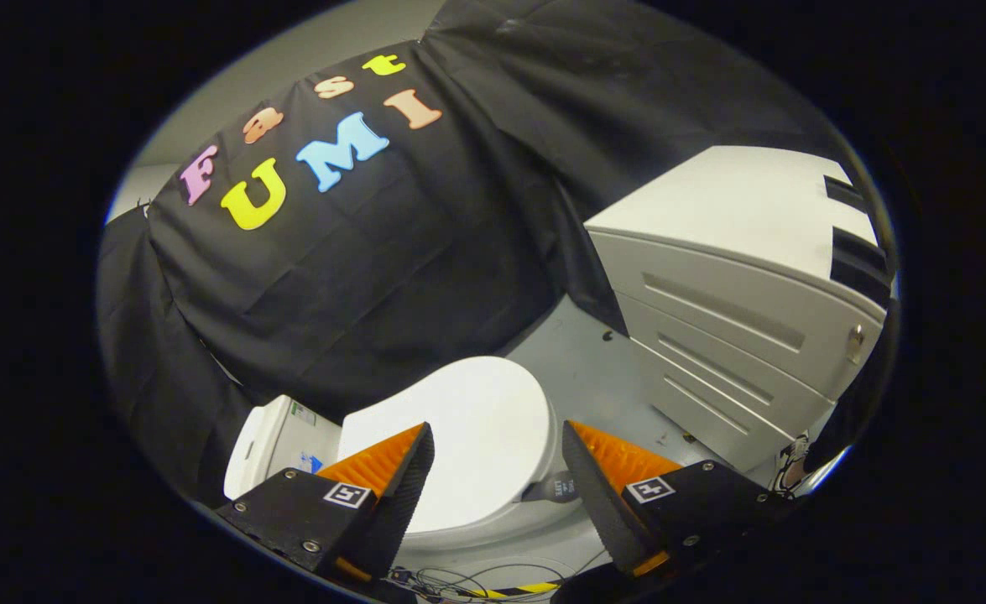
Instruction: Open the toilet lid.
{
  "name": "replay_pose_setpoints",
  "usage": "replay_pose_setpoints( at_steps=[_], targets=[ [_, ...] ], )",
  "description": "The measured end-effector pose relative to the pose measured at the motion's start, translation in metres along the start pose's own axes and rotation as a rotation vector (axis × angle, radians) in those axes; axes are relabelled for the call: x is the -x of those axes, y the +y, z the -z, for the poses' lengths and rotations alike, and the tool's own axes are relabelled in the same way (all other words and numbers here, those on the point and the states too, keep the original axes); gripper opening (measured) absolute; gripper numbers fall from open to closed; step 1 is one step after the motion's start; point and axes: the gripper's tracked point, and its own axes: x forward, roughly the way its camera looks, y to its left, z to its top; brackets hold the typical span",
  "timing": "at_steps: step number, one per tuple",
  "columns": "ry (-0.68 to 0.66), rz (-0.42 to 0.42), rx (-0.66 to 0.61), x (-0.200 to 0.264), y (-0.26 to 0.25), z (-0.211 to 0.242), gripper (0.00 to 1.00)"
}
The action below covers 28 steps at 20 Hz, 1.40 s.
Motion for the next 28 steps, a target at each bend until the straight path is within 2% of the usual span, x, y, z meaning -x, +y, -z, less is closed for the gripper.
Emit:
replay_pose_setpoints(
  at_steps=[10, 16, 21, 25, 27, 28],
  targets=[
    [0.098, 0.052, -0.153, -0.02, -0.035, 0.05, 0.95],
    [0.142, 0.038, -0.302, -0.034, -0.049, 0.079, 0.94],
    [0.163, 0.028, -0.329, -0.041, -0.052, 0.09, 0.94],
    [0.171, -0.029, -0.405, -0.061, -0.051, 0.095, 0.9],
    [0.186, -0.051, -0.438, -0.068, -0.053, 0.103, 0.84],
    [0.179, -0.068, -0.472, -0.069, -0.052, 0.102, 0.78]
  ],
)
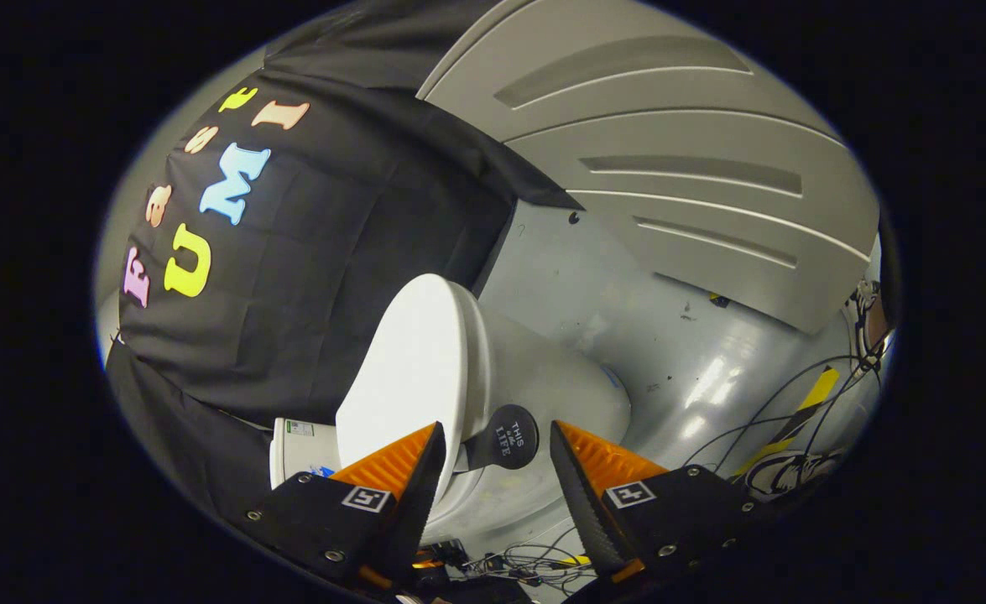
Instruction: Open the toilet lid.
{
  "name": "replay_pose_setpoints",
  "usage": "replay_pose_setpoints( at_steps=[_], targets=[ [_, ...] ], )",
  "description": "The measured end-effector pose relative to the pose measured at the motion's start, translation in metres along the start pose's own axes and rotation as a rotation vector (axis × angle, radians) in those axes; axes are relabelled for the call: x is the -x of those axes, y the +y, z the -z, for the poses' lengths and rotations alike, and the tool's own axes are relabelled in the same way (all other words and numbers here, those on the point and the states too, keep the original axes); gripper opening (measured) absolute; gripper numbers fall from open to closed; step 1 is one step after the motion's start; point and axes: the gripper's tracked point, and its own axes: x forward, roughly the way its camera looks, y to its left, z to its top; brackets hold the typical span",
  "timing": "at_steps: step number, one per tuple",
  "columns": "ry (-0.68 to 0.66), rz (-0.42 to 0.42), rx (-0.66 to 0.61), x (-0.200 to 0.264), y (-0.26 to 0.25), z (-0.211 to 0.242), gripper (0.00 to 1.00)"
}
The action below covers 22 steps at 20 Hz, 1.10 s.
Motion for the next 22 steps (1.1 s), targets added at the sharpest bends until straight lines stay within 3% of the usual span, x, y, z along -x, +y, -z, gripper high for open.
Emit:
replay_pose_setpoints(
  at_steps=[5, 6, 10, 17, 19, 22],
  targets=[
    [0.031, -0.058, -0.108, -0.016, -0.006, 0.01, 0.59],
    [0.035, -0.069, -0.113, -0.019, -0.005, 0.012, 0.5],
    [0.044, -0.077, -0.102, -0.028, -0.005, 0.012, 0.31],
    [0.003, -0.114, -0.086, -0.025, 0.002, 0.007, 0.13],
    [-0.02, -0.108, -0.065, -0.024, 0.004, 0.006, 0.02],
    [-0.047, -0.076, -0.004, -0.022, 0.007, 0.006, 0.0]
  ],
)
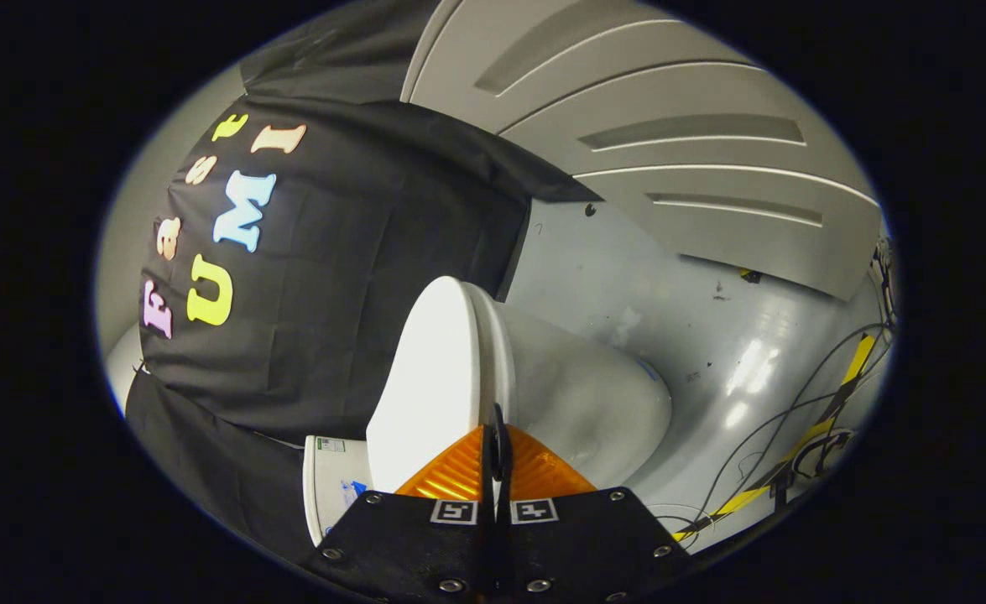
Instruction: Open the toilet lid.
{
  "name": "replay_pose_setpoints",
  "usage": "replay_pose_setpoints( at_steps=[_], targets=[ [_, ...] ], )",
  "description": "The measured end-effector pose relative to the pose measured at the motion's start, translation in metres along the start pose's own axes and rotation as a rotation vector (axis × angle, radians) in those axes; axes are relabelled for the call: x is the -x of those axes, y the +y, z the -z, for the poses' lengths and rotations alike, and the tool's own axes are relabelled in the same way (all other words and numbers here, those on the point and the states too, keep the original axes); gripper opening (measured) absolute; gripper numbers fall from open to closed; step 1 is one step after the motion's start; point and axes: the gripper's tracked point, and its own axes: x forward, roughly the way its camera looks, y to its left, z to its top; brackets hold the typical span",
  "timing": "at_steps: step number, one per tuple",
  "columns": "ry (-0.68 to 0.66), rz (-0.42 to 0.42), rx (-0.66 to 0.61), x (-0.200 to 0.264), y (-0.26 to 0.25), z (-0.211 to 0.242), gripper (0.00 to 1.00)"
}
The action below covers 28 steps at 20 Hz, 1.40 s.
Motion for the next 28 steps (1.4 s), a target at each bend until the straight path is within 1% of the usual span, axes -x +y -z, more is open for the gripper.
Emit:
replay_pose_setpoints(
  at_steps=[3, 6, 9, 12, 17, 21, 23, 28],
  targets=[
    [-0.025, -0.002, 0.067, 0.008, 0.014, -0.005, 0.0],
    [-0.05, -0.001, 0.206, 0.018, 0.038, -0.013, 0.0],
    [-0.062, 0.001, 0.359, 0.032, 0.074, -0.023, 0.0],
    [-0.102, -0.013, 0.447, 0.046, 0.107, -0.027, 0.0],
    [-0.165, -0.09, 0.541, 0.073, 0.173, -0.024, 0.0],
    [-0.202, -0.134, 0.61, 0.088, 0.224, -0.016, 0.0],
    [-0.214, -0.145, 0.622, 0.094, 0.236, -0.011, 0.0],
    [-0.24, -0.179, 0.604, 0.101, 0.258, -0.003, 0.0]
  ],
)
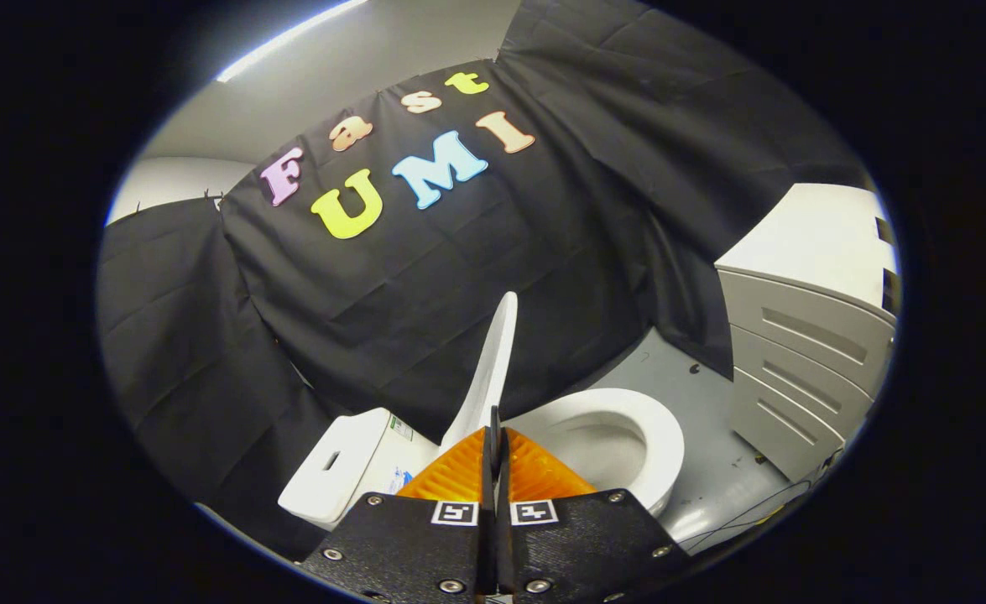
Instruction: Open the toilet lid.
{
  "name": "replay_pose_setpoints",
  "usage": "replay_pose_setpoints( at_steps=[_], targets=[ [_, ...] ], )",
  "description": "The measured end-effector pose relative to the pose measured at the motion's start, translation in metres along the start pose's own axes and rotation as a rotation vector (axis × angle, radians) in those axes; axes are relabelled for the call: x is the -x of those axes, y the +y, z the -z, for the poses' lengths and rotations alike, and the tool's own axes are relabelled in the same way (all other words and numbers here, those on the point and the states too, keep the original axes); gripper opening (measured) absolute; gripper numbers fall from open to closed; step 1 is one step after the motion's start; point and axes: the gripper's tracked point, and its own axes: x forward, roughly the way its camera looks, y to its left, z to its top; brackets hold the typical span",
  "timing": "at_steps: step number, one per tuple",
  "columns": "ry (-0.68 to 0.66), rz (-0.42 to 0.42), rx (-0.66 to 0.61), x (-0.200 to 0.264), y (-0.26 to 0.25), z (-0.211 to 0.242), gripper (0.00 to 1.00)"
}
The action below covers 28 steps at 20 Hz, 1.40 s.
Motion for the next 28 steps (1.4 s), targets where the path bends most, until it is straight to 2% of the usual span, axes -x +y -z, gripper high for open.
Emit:
replay_pose_setpoints(
  at_steps=[8, 9, 12, 13, 15, 18, 28],
  targets=[
    [-0.049, -0.033, 0.034, 0.004, 0.032, -0.009, 0.0],
    [-0.035, -0.017, 0.09, 0.004, 0.034, -0.008, 0.0],
    [0.004, 0.042, 0.471, -0.002, 0.056, -0.013, 0.0],
    [0.001, 0.031, 0.528, -0.002, 0.074, -0.018, 0.0],
    [-0.012, -0.01, 0.531, 0.0, 0.102, -0.019, 0.0],
    [-0.013, -0.003, 0.594, -0.003, 0.118, -0.021, 0.0],
    [-0.031, -0.095, 0.599, -0.003, 0.204, -0.007, 0.0]
  ],
)
